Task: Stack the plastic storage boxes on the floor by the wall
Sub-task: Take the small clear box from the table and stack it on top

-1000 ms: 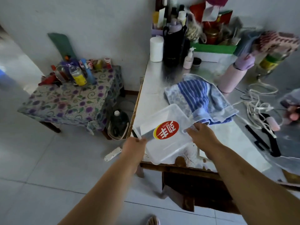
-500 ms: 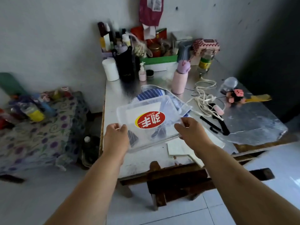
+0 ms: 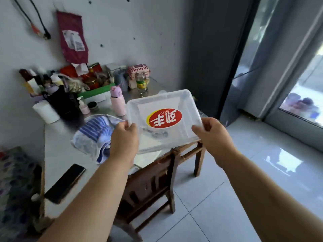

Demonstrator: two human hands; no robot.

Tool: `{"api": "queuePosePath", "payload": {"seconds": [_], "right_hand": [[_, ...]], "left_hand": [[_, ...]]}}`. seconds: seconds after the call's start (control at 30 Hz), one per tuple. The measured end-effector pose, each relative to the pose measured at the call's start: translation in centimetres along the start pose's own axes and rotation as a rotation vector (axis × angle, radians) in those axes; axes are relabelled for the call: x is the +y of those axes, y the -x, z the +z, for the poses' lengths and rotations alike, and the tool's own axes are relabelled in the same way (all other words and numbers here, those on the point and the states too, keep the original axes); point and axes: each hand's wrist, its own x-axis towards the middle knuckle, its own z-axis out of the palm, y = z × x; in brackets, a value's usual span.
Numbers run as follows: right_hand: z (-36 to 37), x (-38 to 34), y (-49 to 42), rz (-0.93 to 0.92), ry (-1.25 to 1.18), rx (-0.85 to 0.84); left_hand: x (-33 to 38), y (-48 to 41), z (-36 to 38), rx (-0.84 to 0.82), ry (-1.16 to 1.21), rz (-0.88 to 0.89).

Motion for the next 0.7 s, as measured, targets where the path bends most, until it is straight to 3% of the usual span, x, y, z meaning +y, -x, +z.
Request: {"api": "queuePosePath", "payload": {"seconds": [0.37, 0.7], "right_hand": [[-25.6, 9.1, 8.7, 0.133, -0.080, 0.337], [-45.8, 17.7, 18.1, 0.247, -0.088, 0.713]], "left_hand": [[6.3, 17.6, 18.6, -0.365, 0.020, 0.143], [10.6, 34.7, 36.4, -0.829, 0.039, 0.284]]}}
